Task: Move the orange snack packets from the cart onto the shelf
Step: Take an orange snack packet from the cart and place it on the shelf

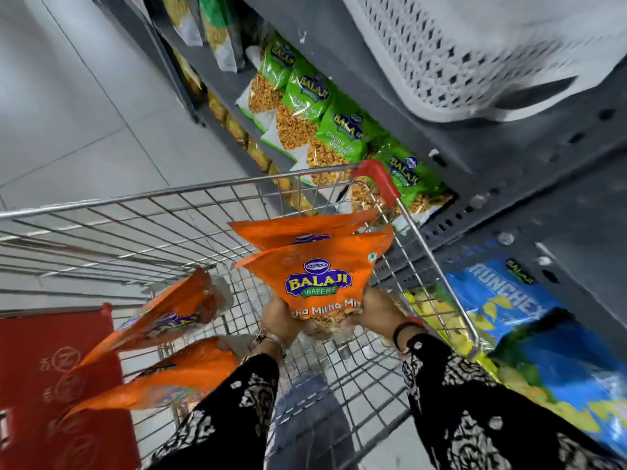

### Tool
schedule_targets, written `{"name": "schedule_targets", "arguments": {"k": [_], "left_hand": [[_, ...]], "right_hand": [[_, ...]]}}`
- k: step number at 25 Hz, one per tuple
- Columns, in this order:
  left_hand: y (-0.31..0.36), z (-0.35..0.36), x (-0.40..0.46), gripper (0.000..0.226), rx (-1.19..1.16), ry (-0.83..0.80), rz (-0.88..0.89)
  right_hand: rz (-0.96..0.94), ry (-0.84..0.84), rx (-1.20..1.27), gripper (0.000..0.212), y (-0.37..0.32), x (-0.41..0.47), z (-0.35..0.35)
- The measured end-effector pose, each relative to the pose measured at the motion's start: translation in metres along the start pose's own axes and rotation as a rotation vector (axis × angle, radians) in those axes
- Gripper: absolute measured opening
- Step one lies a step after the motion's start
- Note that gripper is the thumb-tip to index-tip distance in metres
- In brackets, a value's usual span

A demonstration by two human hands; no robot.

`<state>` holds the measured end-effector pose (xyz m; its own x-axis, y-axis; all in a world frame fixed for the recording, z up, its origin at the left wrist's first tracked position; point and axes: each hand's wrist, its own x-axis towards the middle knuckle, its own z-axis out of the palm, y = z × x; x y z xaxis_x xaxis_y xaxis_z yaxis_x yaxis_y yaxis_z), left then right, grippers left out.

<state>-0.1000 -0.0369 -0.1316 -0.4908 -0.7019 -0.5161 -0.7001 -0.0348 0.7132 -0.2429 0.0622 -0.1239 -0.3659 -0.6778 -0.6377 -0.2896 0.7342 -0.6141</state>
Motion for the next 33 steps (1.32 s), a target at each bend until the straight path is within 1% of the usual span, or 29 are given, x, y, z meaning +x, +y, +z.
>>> {"name": "schedule_targets", "arguments": {"k": [2,4,6,8,10,13,15,17,19,23,26,28,31,33], "left_hand": [[0.02,-0.012,-0.021,0.069,-0.05,0.001,0.039],[0.044,-0.027,-0.043,0.072,-0.051,0.004,0.114],[0.075,-0.042,-0.074,0.076,-0.047,0.007,0.251],[0.107,-0.052,-0.106,0.079,-0.084,-0.032,0.399],[0.138,-0.054,-0.137,0.078,-0.067,-0.071,0.509],[0.182,-0.044,-0.178,0.074,-0.009,-0.138,0.659],[0.209,-0.027,-0.196,0.068,0.003,-0.19,0.73],[0.237,-0.001,-0.213,0.064,-0.032,-0.273,0.761],[0.265,0.032,-0.224,0.064,-0.101,-0.36,0.762],[0.318,0.099,-0.235,0.057,-0.243,-0.389,0.772],[0.356,0.139,-0.22,0.049,-0.323,-0.419,0.77],[0.384,0.16,-0.196,0.047,-0.331,-0.438,0.775],[0.409,0.179,-0.169,0.053,-0.33,-0.427,0.776],[0.418,0.192,-0.151,0.059,-0.325,-0.416,0.781]], "right_hand": [[-0.04,0.036,0.028,0.054,-0.011,-0.03,-0.014],[-0.101,0.081,0.068,0.056,-0.022,-0.062,-0.031],[-0.182,0.163,0.074,0.058,-0.034,-0.108,-0.052],[-0.243,0.261,0.065,0.061,-0.042,-0.154,-0.071],[-0.291,0.343,0.064,0.06,-0.043,-0.198,-0.089],[-0.283,0.469,0.045,0.064,-0.03,-0.264,-0.114],[-0.283,0.546,0.044,0.062,-0.015,-0.302,-0.132],[-0.263,0.626,0.109,0.058,0.005,-0.337,-0.15],[-0.224,0.713,0.181,0.053,0.027,-0.363,-0.169],[-0.158,0.913,0.298,0.052,0.064,-0.383,-0.208],[-0.144,1.001,0.388,0.058,0.085,-0.373,-0.24],[-0.139,1.036,0.394,0.062,0.094,-0.356,-0.269],[-0.096,1.084,0.378,0.063,0.1,-0.335,-0.301],[-0.096,1.08,0.383,0.063,0.108,-0.318,-0.316]]}}
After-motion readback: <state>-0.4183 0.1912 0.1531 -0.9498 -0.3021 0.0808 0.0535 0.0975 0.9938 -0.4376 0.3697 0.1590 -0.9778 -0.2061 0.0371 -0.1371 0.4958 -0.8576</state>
